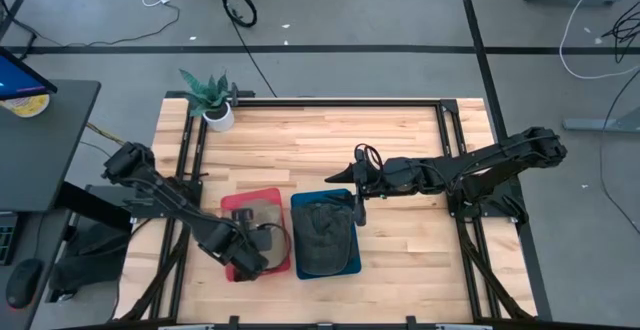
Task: Pick & Place hat
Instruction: Put the brown cap into the red bin
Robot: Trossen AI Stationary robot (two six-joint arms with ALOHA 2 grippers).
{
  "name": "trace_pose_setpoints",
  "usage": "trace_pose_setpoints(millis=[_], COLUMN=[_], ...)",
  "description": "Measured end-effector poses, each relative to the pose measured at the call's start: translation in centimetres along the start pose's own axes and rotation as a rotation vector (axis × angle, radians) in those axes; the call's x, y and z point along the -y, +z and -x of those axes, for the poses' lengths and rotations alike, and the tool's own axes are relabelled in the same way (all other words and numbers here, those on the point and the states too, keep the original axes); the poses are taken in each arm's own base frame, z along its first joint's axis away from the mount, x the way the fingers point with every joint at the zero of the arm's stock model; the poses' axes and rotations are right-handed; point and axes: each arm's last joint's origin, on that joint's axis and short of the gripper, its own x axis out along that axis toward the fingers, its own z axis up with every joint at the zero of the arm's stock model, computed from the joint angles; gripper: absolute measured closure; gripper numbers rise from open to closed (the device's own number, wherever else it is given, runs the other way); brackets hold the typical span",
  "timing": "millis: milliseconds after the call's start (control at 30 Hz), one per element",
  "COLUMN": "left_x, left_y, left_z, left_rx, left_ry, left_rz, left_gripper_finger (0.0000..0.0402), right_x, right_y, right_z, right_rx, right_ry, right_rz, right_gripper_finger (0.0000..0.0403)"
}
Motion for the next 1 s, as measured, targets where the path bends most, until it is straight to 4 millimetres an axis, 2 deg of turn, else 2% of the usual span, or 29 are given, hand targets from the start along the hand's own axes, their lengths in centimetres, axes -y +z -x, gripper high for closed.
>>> trace_pose_setpoints(millis=[300, 500, 767, 1000], left_x=[-0.5, -0.4, -0.4, -0.5], left_y=[1.0, 1.4, 1.4, 1.5], left_z=[-1.8, -2.7, -2.8, -2.8], left_rx=[-0.083, -0.112, -0.116, -0.085], left_ry=[-0.011, -0.034, -0.039, 0.0], left_rz=[0.041, 0.009, 0.007, -0.02], left_gripper_finger=[0.0399, 0.0399, 0.0398, 0.0369], right_x=[0.0, 0.0, 0.0, 0.0], right_y=[0.0, 0.0, 0.0, 0.0], right_z=[0.0, 0.0, 0.0, 0.0], right_rx=[0.0, 0.0, 0.0, 0.0], right_ry=[0.0, 0.0, 0.0, 0.0], right_rz=[-0.008, -0.008, -0.008, -0.007], right_gripper_finger=[0.0214, 0.0214, 0.0214, 0.0214])
